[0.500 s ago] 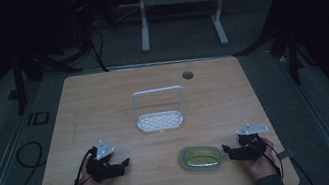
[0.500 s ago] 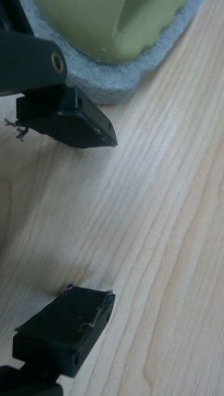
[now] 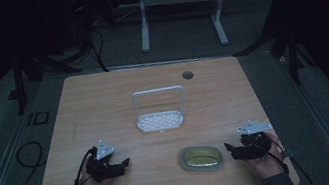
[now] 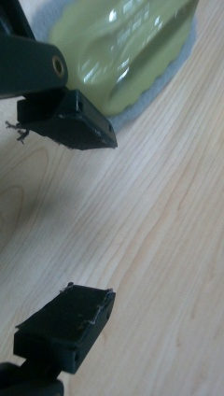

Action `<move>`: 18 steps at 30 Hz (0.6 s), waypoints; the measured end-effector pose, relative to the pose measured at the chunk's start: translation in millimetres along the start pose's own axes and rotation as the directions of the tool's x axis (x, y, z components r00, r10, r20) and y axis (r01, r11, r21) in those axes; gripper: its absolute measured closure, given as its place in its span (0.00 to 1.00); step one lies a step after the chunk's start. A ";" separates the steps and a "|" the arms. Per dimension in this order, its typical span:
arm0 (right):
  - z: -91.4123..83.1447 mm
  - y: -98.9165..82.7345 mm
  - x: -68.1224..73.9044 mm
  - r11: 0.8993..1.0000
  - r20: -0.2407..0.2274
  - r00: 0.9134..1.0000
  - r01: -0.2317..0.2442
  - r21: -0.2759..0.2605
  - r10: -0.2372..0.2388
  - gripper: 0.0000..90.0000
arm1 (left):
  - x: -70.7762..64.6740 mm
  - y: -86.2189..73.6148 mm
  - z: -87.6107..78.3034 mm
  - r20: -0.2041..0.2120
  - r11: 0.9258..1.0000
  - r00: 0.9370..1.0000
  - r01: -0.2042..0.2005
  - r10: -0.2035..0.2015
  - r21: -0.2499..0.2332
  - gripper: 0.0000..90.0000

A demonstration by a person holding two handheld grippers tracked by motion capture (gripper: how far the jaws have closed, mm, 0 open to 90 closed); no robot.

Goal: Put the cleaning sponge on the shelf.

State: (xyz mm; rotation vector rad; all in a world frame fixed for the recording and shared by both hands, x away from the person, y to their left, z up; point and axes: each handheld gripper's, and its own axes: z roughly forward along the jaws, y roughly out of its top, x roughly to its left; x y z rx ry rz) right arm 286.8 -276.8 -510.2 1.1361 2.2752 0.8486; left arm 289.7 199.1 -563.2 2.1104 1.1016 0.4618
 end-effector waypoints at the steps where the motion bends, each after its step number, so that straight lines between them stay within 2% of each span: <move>1: -2.8 1.7 -0.3 1.000 -0.009 1.000 0.008 0.000 -0.008 0.22 | 0.0 0.0 0.0 0.000 1.000 1.000 0.000 0.000 0.000 0.24; 5: -10.8 8.7 1.0 0.998 -0.022 0.998 0.055 0.009 -0.055 0.22 | 0.0 0.0 0.0 0.000 1.000 1.000 0.000 0.000 0.000 0.24; 8: -11.5 9.4 1.5 0.998 -0.023 0.998 0.061 0.011 -0.060 0.23 | 0.0 0.0 0.0 0.000 1.000 1.000 0.000 0.000 0.000 0.24; 11: -15.7 15.8 4.6 0.996 -0.051 0.995 0.086 0.026 -0.085 0.34 | 0.0 0.0 0.0 0.000 1.000 1.000 0.001 -0.001 -0.001 0.24; 17: -17.6 22.0 8.4 0.990 -0.085 0.988 0.130 0.045 -0.126 0.44 | 0.0 0.0 0.0 0.000 1.000 1.000 0.001 -0.001 -0.001 0.24; 18: -18.5 24.3 10.1 0.988 -0.099 0.985 0.147 0.046 -0.142 0.47 | 0.0 0.0 0.0 0.000 1.000 1.000 0.001 -0.001 0.000 0.24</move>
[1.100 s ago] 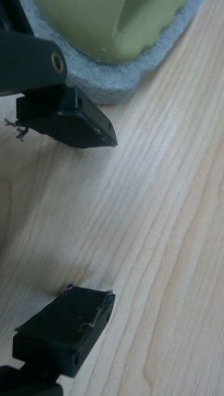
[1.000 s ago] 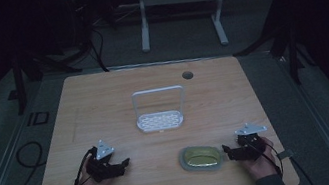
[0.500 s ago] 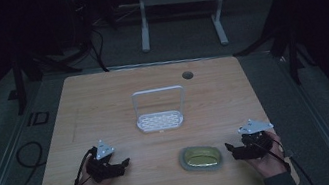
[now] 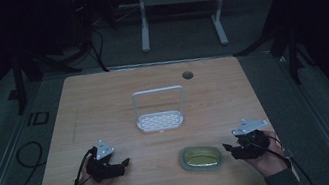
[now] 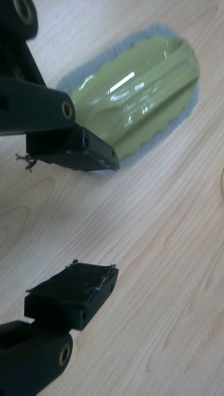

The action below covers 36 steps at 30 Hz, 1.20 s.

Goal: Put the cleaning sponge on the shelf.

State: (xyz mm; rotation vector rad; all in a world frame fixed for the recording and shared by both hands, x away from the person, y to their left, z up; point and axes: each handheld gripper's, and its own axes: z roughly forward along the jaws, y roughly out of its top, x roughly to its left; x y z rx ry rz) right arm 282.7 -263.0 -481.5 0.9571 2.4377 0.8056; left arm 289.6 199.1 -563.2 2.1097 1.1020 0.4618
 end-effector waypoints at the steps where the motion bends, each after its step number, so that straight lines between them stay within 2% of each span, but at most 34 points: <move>1: -0.3 1.2 0.5 1.000 -0.006 1.000 0.008 0.001 -0.008 0.48 | 0.0 0.0 0.0 0.000 1.000 1.000 0.000 0.000 0.000 0.24; 9: 0.1 11.6 5.3 0.999 -0.054 0.997 0.051 0.015 -0.050 0.52 | 0.0 0.0 0.0 0.000 1.000 1.000 0.000 0.000 0.000 0.24; 19: 3.3 22.3 12.8 0.994 -0.087 0.991 0.104 0.032 -0.101 0.54 | 0.0 0.0 0.0 0.000 1.000 1.000 0.000 0.000 0.000 0.24; 30: 10.0 34.8 22.7 0.981 -0.139 0.976 0.181 0.064 -0.171 0.54 | 0.0 0.0 0.0 0.000 1.000 1.000 0.000 0.000 0.000 0.24; 36: 13.4 40.3 27.3 0.971 -0.172 0.963 0.226 0.084 -0.209 0.53 | 0.0 0.0 0.0 0.000 1.000 1.000 0.000 0.000 0.000 0.24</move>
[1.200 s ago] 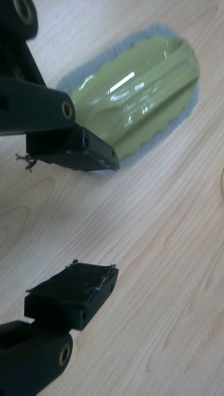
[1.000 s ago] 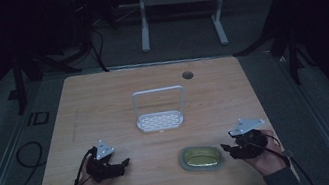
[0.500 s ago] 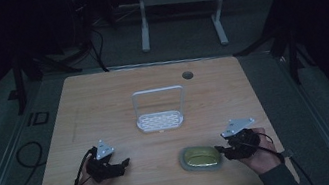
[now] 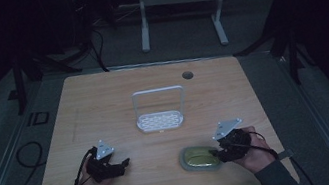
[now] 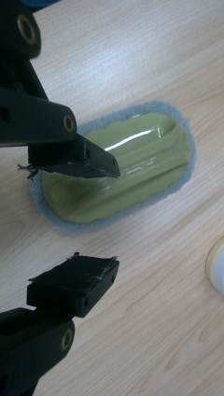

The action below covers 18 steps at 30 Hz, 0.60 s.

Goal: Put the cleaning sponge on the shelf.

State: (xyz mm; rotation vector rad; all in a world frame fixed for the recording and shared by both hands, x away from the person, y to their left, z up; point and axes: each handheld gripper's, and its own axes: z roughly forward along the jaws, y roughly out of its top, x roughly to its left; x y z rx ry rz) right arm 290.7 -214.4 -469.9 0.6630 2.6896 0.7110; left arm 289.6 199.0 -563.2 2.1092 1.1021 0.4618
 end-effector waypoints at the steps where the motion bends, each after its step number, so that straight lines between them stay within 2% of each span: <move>1: 0.0 0.0 0.0 1.000 0.000 1.000 0.000 0.000 0.000 0.53 | 0.0 0.0 0.0 0.000 1.000 1.000 0.000 0.000 0.000 0.24; 18: 4.6 14.3 5.3 0.996 -0.071 0.994 0.085 0.036 -0.082 0.62 | 0.0 0.0 0.0 0.000 1.000 1.000 0.000 0.000 0.000 0.24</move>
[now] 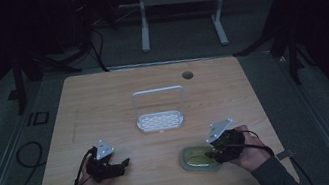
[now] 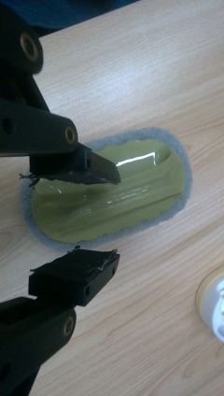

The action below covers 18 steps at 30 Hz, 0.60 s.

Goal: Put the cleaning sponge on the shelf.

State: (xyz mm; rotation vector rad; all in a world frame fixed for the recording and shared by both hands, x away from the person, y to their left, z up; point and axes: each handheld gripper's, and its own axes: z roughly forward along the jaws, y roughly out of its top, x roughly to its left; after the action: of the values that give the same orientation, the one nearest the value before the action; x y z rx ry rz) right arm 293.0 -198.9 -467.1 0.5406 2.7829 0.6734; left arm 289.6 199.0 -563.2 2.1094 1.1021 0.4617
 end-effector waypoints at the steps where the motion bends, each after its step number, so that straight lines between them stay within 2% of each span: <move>1: 0.3 0.7 0.0 1.000 -0.003 1.000 0.007 0.003 -0.007 0.62 | 0.0 0.0 0.0 0.000 1.000 1.000 0.000 0.000 0.000 0.24; 18: 2.4 11.3 -2.6 0.997 -0.035 0.997 0.064 0.049 -0.062 0.64 | 0.0 0.0 0.0 0.000 1.000 1.000 0.000 0.000 0.000 0.24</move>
State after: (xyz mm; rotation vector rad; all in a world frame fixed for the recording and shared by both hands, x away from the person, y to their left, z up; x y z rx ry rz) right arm 299.4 -189.7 -463.5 0.4525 2.8412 0.6065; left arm 289.6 199.1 -563.2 2.1099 1.1019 0.4617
